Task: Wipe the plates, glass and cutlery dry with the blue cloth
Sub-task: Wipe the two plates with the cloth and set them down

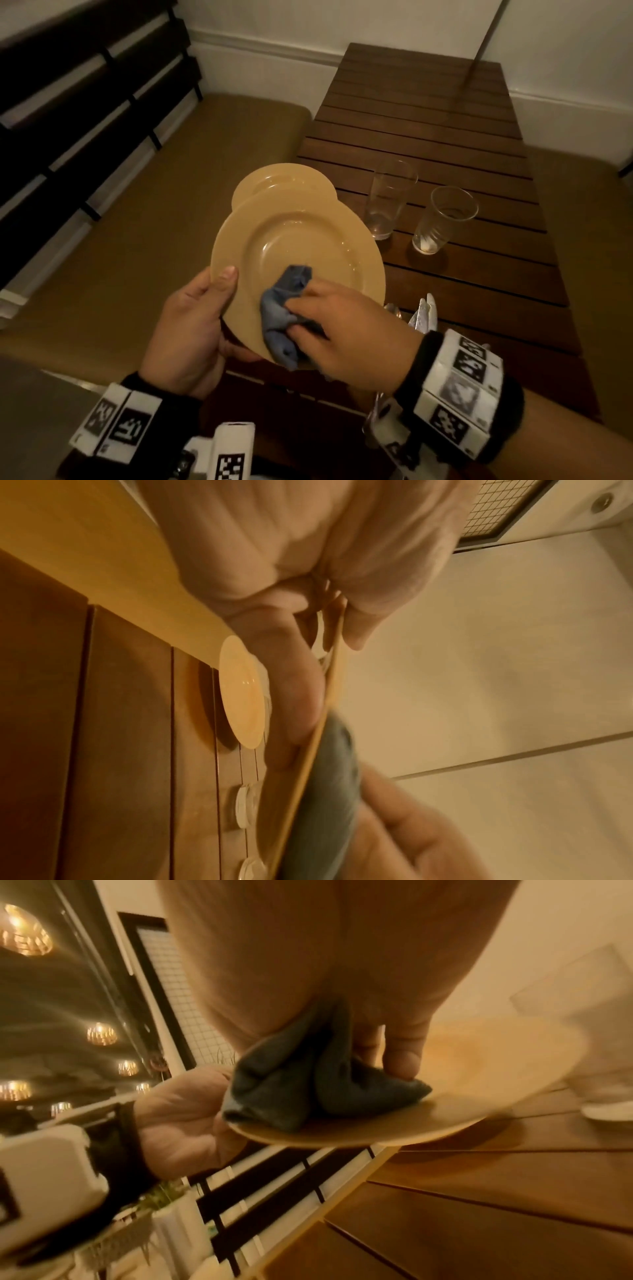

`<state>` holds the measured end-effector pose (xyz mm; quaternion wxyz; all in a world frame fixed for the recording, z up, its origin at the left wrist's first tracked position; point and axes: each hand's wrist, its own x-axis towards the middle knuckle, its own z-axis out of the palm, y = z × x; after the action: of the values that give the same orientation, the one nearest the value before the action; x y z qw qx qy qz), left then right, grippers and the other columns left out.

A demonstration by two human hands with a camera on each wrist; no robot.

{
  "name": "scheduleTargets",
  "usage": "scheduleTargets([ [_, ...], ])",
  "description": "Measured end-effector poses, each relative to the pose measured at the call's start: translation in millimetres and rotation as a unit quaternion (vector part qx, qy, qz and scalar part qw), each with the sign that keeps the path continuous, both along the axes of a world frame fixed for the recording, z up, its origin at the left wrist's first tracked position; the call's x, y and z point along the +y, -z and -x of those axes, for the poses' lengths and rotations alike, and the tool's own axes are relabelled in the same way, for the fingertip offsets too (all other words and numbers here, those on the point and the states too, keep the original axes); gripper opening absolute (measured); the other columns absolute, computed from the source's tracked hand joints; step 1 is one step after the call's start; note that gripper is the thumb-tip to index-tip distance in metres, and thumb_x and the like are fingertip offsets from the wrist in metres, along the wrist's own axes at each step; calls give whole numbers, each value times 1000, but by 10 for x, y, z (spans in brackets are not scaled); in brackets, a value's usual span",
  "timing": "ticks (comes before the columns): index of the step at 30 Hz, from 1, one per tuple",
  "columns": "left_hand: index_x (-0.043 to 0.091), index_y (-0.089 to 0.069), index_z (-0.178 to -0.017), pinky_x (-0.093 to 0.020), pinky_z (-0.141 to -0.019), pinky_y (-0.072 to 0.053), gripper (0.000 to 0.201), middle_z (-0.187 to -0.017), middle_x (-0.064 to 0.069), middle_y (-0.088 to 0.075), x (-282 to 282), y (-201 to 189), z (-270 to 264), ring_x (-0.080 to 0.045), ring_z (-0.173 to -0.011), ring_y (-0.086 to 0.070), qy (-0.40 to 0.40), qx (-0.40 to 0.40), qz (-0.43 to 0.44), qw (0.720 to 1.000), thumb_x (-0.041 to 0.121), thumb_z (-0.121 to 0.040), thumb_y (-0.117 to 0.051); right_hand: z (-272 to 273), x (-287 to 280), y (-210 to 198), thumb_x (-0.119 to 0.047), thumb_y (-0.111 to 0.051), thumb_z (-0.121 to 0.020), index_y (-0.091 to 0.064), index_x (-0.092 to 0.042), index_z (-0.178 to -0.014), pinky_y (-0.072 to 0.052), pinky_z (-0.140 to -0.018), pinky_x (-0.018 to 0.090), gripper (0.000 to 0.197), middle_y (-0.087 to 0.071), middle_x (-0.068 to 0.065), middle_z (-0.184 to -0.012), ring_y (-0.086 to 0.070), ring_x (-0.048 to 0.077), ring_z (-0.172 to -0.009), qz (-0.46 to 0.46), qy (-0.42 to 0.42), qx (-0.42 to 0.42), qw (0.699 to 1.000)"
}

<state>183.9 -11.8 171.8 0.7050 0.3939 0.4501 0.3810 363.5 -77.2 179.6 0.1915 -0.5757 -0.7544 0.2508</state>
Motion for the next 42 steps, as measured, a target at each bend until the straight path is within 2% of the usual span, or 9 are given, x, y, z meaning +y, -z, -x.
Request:
scheduleTargets([
  [2, 24, -75, -103, -42, -40, -58, 24, -85, -10, -76, -22, -7, 28, -28, -59, -72, -12, 1, 24, 1000, 34, -93, -55, -169, -94, 7, -31, -54, -94, -64, -21, -100, -48, -82, 34, 16, -55, -3, -103, -55, 15, -93, 33, -10, -62, 997],
  [6, 28, -74, -109, -42, -42, -59, 28, -113, -12, -73, 2, -66, 107, -39, -94, -70, -37, -14, 62, 997, 37, -87, -59, -616, -165, 67, -29, -54, -94, -65, -25, -104, -47, -87, 29, 15, -56, -7, -108, -53, 12, -100, 39, 41, -150, 987],
  [10, 30, -74, -109, -41, -45, -60, 26, -120, -13, -71, 24, -142, 89, -40, -101, -69, -29, -25, 56, 998, 37, -89, -58, -578, -255, 98, -22, -59, -90, -68, -19, -100, -48, -79, 29, 14, -61, -3, -101, -58, 17, -93, -36, 92, -110, 989],
  [13, 27, -73, -107, -37, -42, -59, 23, -106, -9, -74, -2, -98, -9, -31, -82, -72, -20, -12, 34, 999, 35, -95, -55, -171, -283, 42, -26, -55, -89, -68, -16, -98, -50, -77, 42, 19, -63, 1, -97, -58, 21, -89, -73, 46, -73, 994],
  [19, 26, -74, -102, -39, -40, -58, 25, -98, -7, -78, -35, -39, 26, -27, -71, -75, -12, -13, 18, 1000, 35, -88, -56, 15, -276, 17, -33, -52, -91, -65, -20, -94, -47, -76, 36, 18, -57, -1, -95, -56, 20, -89, -51, 74, -56, 994],
  [28, 25, -76, -107, -41, -42, -59, 29, -96, -13, -76, -107, -56, 78, -31, -67, -73, 19, -11, 9, 1000, 34, -87, -57, -625, 162, -127, -26, -73, -78, -66, -20, -84, -42, -62, 37, 11, -54, -1, -82, -56, 21, -74, -46, 79, -327, 941],
  [34, 25, -75, -104, -38, -38, -57, 25, -87, -10, -77, -176, 69, -39, -26, -60, -72, -13, -6, 31, 999, 35, -93, -55, -280, -46, -96, -29, -51, -92, -61, -24, -83, -44, -70, 31, 15, -48, -6, -88, -49, 13, -78, 115, -7, -131, 985],
  [38, 18, -75, -103, -34, -40, -55, 33, -78, -16, -74, -236, 116, -116, -24, -46, -65, 15, 2, 55, 998, 42, -93, -53, 17, 35, -39, -30, -55, -95, -61, -19, -77, -30, -63, 24, 22, -46, -6, -78, -48, 11, -72, 63, 18, -9, 998],
  [42, 22, -77, -101, -37, -43, -58, 34, -88, -18, -76, -247, 110, -97, -26, -58, -70, 46, 19, 56, 997, 44, -88, -55, 114, 322, -81, -27, -50, -98, -65, -16, -90, -36, -73, 28, 20, -59, 3, -95, -53, 16, -85, -7, 83, -47, 995],
])
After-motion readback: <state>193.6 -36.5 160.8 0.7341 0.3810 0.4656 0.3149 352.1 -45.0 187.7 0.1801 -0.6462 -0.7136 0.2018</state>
